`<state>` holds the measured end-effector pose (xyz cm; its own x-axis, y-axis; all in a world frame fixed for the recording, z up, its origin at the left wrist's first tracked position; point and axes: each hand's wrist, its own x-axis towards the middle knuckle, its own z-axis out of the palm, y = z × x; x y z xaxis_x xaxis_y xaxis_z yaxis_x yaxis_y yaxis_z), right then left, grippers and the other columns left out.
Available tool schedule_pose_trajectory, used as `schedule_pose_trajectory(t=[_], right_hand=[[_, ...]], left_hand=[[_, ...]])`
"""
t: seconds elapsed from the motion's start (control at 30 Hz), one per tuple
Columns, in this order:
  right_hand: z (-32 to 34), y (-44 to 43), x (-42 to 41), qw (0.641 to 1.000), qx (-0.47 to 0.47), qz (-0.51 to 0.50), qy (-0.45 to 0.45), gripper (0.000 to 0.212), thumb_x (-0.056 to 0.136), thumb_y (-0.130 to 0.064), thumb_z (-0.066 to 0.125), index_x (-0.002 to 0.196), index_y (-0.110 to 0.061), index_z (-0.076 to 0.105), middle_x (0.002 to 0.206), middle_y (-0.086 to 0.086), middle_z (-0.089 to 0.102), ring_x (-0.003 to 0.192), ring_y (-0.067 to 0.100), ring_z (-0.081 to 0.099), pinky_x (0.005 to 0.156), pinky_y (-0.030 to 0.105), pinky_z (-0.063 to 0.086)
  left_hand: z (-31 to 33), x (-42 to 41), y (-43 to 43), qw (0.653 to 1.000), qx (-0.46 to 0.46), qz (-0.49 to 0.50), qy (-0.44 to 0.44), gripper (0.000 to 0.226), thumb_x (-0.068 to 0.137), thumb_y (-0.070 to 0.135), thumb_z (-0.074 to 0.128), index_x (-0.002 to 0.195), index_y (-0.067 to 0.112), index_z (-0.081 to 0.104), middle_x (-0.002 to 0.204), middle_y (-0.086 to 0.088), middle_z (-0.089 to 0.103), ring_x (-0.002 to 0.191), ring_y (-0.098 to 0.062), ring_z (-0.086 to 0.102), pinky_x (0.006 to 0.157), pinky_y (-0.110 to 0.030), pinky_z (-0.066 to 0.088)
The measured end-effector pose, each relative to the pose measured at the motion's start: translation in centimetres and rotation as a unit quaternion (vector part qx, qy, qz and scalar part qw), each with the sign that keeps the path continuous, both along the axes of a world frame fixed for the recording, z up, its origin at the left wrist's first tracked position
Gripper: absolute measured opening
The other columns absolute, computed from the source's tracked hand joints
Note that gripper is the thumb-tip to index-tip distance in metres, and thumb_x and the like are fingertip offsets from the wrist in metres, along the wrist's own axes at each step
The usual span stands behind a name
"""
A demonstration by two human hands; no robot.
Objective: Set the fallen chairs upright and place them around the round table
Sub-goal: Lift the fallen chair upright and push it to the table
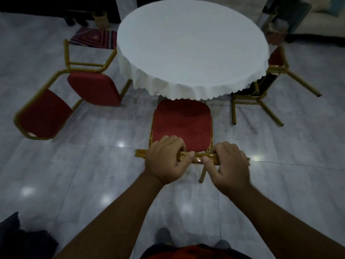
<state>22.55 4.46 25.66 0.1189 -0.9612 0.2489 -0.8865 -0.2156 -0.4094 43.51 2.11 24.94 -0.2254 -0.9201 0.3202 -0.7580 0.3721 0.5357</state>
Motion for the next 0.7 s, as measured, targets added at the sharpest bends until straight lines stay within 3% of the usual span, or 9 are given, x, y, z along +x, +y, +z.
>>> schedule_pose_trajectory(t=[0.3, 0.7], right_hand=[[-0.3, -2.8, -0.5, 0.998, -0.019, -0.050, 0.024, 0.033, 0.092, -0.051, 0.042, 0.082, -0.021, 0.053, 0.077, -0.007, 0.046, 0.074, 0.015, 0.041, 0.067, 0.032, 0.028], [0.1, -5.8, -0.7, 0.996, 0.017, -0.070, 0.049, 0.040, 0.095, -0.060, 0.032, 0.088, -0.025, 0.052, 0.083, -0.008, 0.047, 0.083, 0.016, 0.042, 0.070, 0.033, 0.027]], left_hand=[[-0.4, -1.2, -2.6, 0.999, -0.014, 0.010, -0.032, 0.029, 0.087, 0.052, 0.047, 0.077, 0.025, 0.045, 0.073, 0.011, 0.044, 0.070, -0.016, 0.040, 0.062, -0.037, 0.037], [-0.1, -1.6, -6.0, 0.999, -0.001, 0.003, -0.048, 0.031, 0.086, 0.054, 0.040, 0.077, 0.024, 0.043, 0.074, 0.010, 0.042, 0.072, -0.018, 0.040, 0.063, -0.034, 0.029]])
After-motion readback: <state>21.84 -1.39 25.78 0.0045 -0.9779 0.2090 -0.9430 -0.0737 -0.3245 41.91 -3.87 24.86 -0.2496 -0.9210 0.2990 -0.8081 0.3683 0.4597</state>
